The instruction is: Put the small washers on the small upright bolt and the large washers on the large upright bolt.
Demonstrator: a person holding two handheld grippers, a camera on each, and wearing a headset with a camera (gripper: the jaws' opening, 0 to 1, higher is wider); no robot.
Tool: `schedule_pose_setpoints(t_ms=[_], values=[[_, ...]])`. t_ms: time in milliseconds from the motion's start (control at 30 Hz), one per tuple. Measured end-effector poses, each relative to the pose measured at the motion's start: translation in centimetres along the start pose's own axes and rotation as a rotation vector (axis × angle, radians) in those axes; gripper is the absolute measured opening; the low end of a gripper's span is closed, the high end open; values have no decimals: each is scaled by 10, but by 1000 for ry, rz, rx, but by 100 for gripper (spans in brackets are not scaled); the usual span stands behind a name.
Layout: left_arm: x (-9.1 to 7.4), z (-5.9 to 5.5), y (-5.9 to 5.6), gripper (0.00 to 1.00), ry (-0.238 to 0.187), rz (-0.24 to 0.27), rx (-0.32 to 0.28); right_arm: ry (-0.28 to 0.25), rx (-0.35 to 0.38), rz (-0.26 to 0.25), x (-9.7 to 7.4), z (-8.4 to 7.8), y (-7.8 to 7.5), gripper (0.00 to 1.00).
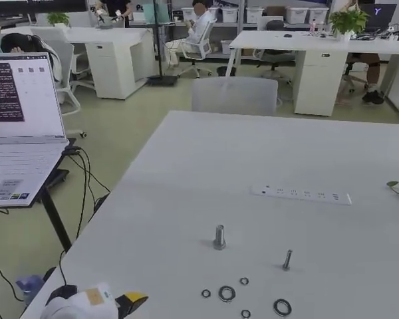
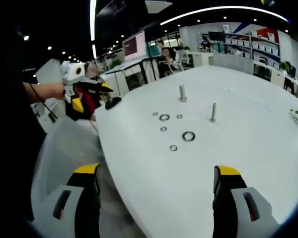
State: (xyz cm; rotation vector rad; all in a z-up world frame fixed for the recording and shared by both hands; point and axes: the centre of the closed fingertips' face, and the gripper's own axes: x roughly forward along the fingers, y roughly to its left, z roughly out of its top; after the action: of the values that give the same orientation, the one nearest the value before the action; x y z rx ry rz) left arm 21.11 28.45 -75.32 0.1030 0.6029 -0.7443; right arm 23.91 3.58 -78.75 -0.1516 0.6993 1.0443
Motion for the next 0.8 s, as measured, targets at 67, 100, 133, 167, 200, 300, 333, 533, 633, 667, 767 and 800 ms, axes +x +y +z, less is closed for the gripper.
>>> schedule_pose_setpoints(t_ms=[67,100,133,167,200,300,333,533,633,667,767,800], values=[[0,0,0,93,-1,0,-1,-7,-3,1,0,2,0,94],[1,1,-1,93,-1,-2,-4,-7,-2,2,0,2,0,94],[1,1,-1,93,-2,-2,-5,-6,1,5,1,2,0,94],[1,3,0,93,-8,3,-2,-3,-2,6,1,3,0,94],[1,3,1,93,-11,5,-5,1,-12,5,2,3,-1,94],[0,5,1,93,-20,3,-20,4,-17,5,4,6,-3,93],[0,4,0,93,-15,3,-21,9,-19,3,5,7,-5,93],[-3,5,-3,91,-25,4,-12,30,-56,13,13,12,-9,91],[-3,1,-4,89,-9,2,-8,40,-74,12,18,17,-14,89],[-3,-1,-4,90,-6,1,-6,42,-80,13,19,18,-15,89],[-2,-1,-6,89,-6,-5,-5,57,-90,14,24,20,-18,87],[-2,-1,-6,90,-8,-7,-8,65,-99,12,26,20,-20,86]])
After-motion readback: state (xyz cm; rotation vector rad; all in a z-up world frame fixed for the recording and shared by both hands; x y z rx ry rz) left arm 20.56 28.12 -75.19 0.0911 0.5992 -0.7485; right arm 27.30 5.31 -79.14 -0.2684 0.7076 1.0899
